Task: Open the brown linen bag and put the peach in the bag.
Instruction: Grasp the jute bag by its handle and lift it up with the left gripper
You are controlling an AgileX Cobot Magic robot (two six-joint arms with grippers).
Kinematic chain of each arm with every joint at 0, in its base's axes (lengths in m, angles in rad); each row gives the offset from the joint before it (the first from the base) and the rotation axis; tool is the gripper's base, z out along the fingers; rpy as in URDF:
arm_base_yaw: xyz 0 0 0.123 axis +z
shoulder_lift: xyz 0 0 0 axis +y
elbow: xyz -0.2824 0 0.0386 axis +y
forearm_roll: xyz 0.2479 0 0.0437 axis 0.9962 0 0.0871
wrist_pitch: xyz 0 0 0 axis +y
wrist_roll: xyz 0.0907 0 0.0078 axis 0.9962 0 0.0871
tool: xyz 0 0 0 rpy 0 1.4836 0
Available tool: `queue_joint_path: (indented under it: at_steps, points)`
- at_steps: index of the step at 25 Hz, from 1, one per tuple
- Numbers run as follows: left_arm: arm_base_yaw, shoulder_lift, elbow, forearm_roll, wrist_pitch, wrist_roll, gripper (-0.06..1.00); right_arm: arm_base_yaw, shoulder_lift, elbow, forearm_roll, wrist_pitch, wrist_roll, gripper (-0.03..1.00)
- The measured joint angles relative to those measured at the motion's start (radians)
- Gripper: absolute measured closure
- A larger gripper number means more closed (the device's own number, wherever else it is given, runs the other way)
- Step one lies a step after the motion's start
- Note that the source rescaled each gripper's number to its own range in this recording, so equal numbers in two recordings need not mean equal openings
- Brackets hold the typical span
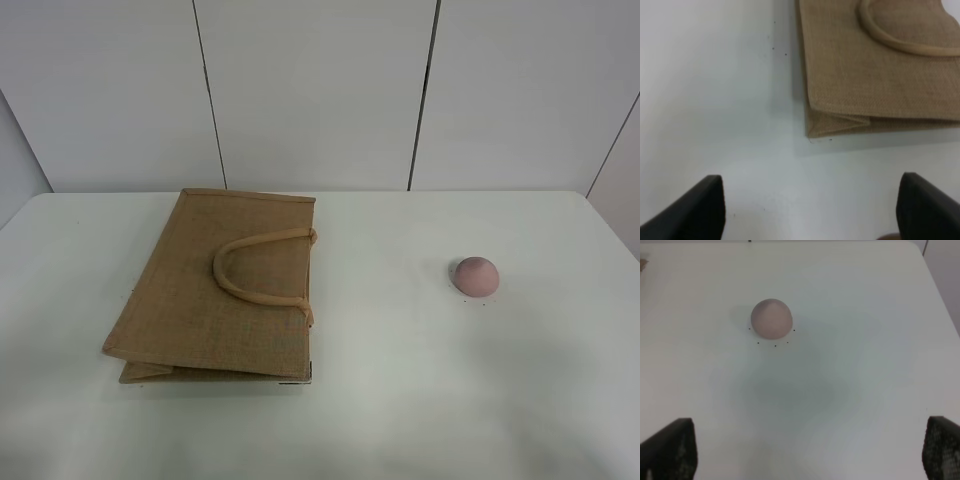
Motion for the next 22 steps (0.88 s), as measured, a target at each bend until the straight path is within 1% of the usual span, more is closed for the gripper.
queue_joint_path:
  at_steps: [3, 7, 12, 16, 18, 22]
  points:
    - [0.000, 0.057, -0.048, 0.000, 0.017, -0.006, -0.05, 0.000, 0.000, 0.000, 0.000, 0.000, 0.000, -0.03]
    - [-0.001, 0.256, -0.149, 0.000, 0.026, -0.007, -0.05, 0.000, 0.000, 0.000, 0.000, 0.000, 0.000, -0.03]
    - [-0.001, 0.602, -0.289, 0.000, 0.014, 0.000, -0.06, 0.000, 0.000, 0.000, 0.000, 0.000, 0.000, -0.03]
    - [-0.001, 0.896, -0.397, 0.000, -0.034, 0.000, -0.06, 0.000, 0.000, 0.000, 0.000, 0.000, 0.000, -0.03]
    - [-0.001, 1.076, -0.462, 0.000, -0.052, -0.006, -0.06, 0.000, 0.000, 0.000, 0.000, 0.000, 0.000, -0.03]
    - [-0.001, 1.362, -0.597, 0.000, -0.075, -0.007, -0.06, 0.000, 0.000, 0.000, 0.000, 0.000, 0.000, -0.03]
